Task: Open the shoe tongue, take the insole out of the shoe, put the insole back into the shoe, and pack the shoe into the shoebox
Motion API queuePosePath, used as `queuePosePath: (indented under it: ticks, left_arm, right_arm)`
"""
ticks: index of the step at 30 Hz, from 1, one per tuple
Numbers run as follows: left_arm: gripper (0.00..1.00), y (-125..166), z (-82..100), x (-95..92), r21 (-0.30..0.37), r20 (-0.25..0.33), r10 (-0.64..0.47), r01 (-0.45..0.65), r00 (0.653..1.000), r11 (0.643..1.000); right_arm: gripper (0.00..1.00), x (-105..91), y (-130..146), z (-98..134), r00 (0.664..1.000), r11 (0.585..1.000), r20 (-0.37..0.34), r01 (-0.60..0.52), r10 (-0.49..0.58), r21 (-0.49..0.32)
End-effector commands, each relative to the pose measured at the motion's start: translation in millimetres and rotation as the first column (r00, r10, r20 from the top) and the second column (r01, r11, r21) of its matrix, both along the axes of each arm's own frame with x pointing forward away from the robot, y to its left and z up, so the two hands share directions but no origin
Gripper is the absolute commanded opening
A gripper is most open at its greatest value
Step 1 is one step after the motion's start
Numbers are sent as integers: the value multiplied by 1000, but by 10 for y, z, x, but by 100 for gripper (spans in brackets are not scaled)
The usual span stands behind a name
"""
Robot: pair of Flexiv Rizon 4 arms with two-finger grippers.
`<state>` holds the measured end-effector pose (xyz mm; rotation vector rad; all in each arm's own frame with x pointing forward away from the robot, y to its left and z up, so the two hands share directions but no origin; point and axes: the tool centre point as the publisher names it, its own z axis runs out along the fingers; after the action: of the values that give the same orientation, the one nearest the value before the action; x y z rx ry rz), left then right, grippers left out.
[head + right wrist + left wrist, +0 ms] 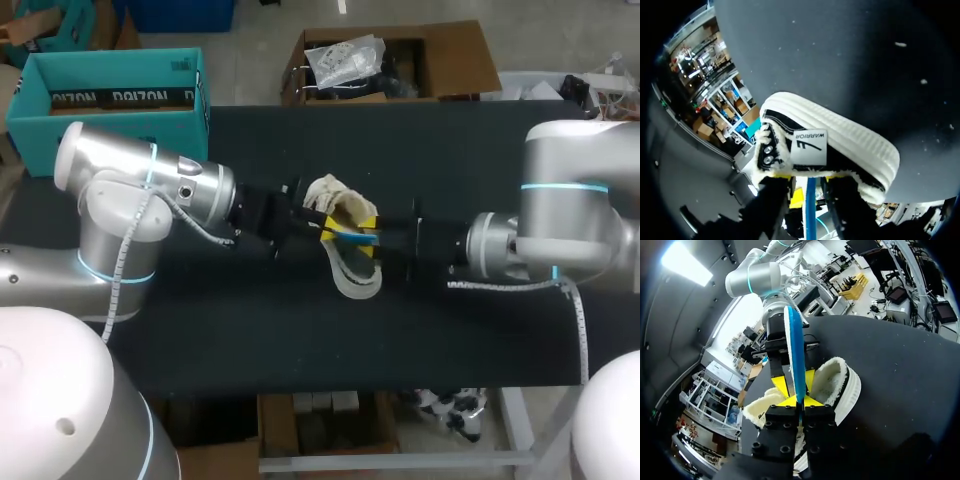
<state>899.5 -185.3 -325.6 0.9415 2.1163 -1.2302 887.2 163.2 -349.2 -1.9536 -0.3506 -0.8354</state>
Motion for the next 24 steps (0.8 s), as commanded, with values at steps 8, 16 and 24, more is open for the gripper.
queuePosePath:
  ticks: [8,16,24]
  left_arm:
    - [0,-20,-60,-3,-2,-3,4,-4,1000,1000]
    - [0,-19,-56,10,-7,-2,14,-14,1000,1000]
    - [0,-16,-126,97,-21,-32,27,-27,999,999]
  right_arm:
    - [40,-241,21,254,999,1000,52,-8,9,-18]
    - [0,-213,92,195,998,999,48,-31,32,-14]
    - [0,-90,107,119,996,999,81,-29,32,-43]
